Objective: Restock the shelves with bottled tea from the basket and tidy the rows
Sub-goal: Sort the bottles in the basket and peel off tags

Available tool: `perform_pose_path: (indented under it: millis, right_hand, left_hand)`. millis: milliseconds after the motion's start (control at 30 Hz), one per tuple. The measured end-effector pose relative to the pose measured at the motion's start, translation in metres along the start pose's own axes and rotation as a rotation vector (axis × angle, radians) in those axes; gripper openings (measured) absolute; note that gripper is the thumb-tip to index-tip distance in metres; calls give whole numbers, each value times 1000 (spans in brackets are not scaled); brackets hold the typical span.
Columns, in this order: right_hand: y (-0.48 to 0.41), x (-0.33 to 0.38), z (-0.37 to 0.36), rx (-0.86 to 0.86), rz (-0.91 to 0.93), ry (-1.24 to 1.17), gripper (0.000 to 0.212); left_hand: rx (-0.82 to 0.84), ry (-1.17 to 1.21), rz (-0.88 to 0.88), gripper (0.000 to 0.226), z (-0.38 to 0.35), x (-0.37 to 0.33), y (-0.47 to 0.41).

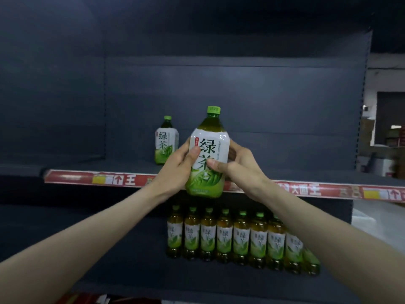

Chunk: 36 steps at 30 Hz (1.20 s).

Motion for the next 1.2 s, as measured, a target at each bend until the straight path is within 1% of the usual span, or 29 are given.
perform_pose_path:
  millis: [133,300,500,600,667,733,833,900,967,1033,1100,1133,1167,1200]
  right_hand:
    - [-46,-12,-14,-42,20,5,51]
    - [-87,-41,-29,-91,-30,14,50]
    - [-126,-74,-37,-111,-57,44,50]
    - [-136,-86,-42,-120,-68,61,51]
    - [-140,-89,-44,-134,-80,83,53]
    - [-142,-90,-44,-163,-104,118,54]
    - [-138,-93,-43,-200,-178,211,51]
    - [-129,-95,-41,-235,-230,352,58]
    - [-117,-96,-39,-244,-254,446,63]
    - [-109,-99,-37,-218,-266,474,64]
    - [-106,-101,-36,-189,-273,462,67]
    - [-106,-102,-36,-177,-268,456,70]
    - [-107,-104,-36,-172,-265,455,74]
    - [-108,-105,-36,-174,-267,449,75]
  left_hand:
    - [-14,-65,-40,40,11,18,-44]
    - [-52,-96,-6,39,22,56,-82]
    - [-101,-87,44,39,26,84,-108]
    - [-135,-47,111,36,25,96,-115]
    - [-154,-63,148,29,27,96,-116]
    - [-160,-63,199,28,28,101,-117]
    - [-202,-231,303,34,37,113,-112]
    - [-250,-296,335,31,47,113,-107]
    - [-212,-278,382,31,52,116,-103]
    - [-101,-247,435,43,52,121,-97]
    - [-4,-270,438,58,50,124,-91]
    - [24,-287,426,59,48,124,-89]
    - [40,-303,411,54,46,124,-90]
    - [50,-313,396,43,45,123,-91]
Point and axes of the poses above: each hand's wrist, its own y-axis away from the middle knuckle, its own z-axis out of the back of the hand, x = y × z, the point moved 7 cm from there along -y, towards the middle knuckle, and after that the axes turned 9 degrees about -x, right-handed, at the moved point
